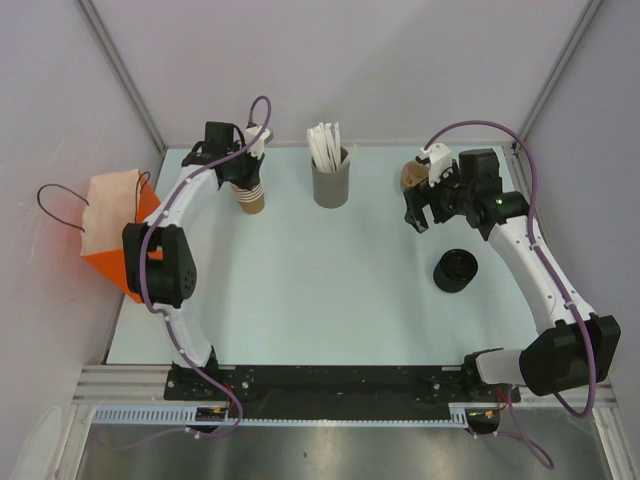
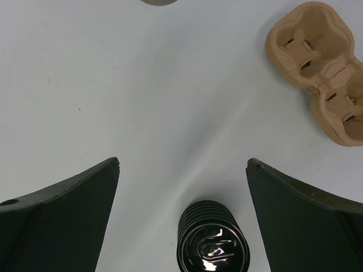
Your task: Pack the takeout coffee
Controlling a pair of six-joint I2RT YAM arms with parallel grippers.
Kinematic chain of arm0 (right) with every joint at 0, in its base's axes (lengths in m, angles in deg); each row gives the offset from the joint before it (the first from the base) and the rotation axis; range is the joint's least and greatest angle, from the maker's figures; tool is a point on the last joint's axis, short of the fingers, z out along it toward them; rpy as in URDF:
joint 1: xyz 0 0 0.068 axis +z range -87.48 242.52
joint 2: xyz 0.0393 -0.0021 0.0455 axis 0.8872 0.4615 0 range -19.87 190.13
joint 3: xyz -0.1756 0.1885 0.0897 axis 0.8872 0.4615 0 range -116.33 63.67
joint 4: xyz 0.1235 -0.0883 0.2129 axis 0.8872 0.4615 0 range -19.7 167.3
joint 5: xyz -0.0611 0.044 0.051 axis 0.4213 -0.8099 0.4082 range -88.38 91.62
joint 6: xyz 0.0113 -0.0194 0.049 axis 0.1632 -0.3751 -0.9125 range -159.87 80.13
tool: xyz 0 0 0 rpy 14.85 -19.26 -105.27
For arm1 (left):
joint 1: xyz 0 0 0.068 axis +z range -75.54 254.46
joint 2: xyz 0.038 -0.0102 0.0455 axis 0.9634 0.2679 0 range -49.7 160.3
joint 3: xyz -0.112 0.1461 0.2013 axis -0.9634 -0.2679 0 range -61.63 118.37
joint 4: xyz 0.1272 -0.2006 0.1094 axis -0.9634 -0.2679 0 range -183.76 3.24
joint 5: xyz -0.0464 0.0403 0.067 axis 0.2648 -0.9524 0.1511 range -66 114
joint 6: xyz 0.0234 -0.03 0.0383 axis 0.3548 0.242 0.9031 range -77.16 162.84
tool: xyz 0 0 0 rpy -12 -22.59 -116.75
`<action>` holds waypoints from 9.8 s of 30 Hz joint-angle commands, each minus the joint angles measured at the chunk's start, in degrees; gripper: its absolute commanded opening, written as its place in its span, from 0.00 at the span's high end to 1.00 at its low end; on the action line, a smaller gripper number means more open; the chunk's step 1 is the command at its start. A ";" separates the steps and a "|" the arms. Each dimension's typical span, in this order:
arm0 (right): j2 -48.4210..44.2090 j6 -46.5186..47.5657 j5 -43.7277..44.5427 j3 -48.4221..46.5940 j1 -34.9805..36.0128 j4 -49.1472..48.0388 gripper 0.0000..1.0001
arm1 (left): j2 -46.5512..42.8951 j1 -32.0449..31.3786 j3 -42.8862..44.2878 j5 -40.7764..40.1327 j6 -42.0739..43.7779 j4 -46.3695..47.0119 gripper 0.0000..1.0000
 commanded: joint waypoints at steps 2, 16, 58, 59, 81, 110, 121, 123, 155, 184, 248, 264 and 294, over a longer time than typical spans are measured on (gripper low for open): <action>-0.93 0.76 -1.10 -0.11 -0.21 -1.33 0.00 | -3.53 0.24 1.25 -1.54 -0.62 2.52 1.00; -0.58 0.84 -1.19 -0.11 -0.21 -1.07 0.00 | -5.11 -0.02 -1.30 -3.39 -0.09 4.55 0.97; -0.75 1.02 -1.10 -0.11 -0.21 -0.89 0.00 | -3.09 -0.02 -0.24 -2.60 1.05 2.09 1.00; -0.75 1.02 -1.10 -0.11 -0.12 -0.98 0.00 | -3.09 -0.02 -0.33 -2.60 0.97 2.09 1.00; -0.40 0.93 -1.45 -0.11 -0.21 -0.89 0.00 | -7.48 -0.02 0.81 -4.45 0.17 3.67 1.00; -0.75 0.93 -1.54 -0.11 -0.21 -0.89 0.00 | -10.82 -1.34 14.79 -4.54 3.16 -6.08 1.00; -0.75 -0.39 0.66 -0.11 -0.47 -2.03 0.00 | -18.55 -11.79 8.64 -3.13 6.41 -9.60 1.00; -0.58 -0.56 1.18 -0.11 -0.82 -2.30 0.00 | -19.43 -15.13 6.53 -3.04 6.59 -9.69 1.00; 1.53 -2.67 3.38 -0.11 -8.03 -3.53 0.00 | -16.01 -39.39 -18.69 -0.05 -0.70 8.76 1.00; 1.88 -2.50 1.98 -0.11 -9.18 -3.09 0.00 | -10.82 -43.88 -26.70 -8.05 -1.94 21.25 0.83; -1.37 6.03 6.02 17.73 -21.66 3.59 0.46 | -36.40 -30.79 -18.26 -12.88 -1.67 0.16 0.00; -0.58 6.47 5.49 18.78 -21.04 3.33 0.57 | -35.08 -30.70 -18.08 -12.62 -2.20 0.24 0.00; -7.43 5.68 10.06 17.12 -17.09 3.23 0.83 | -35.17 -30.70 -17.73 -9.90 -1.94 0.24 0.01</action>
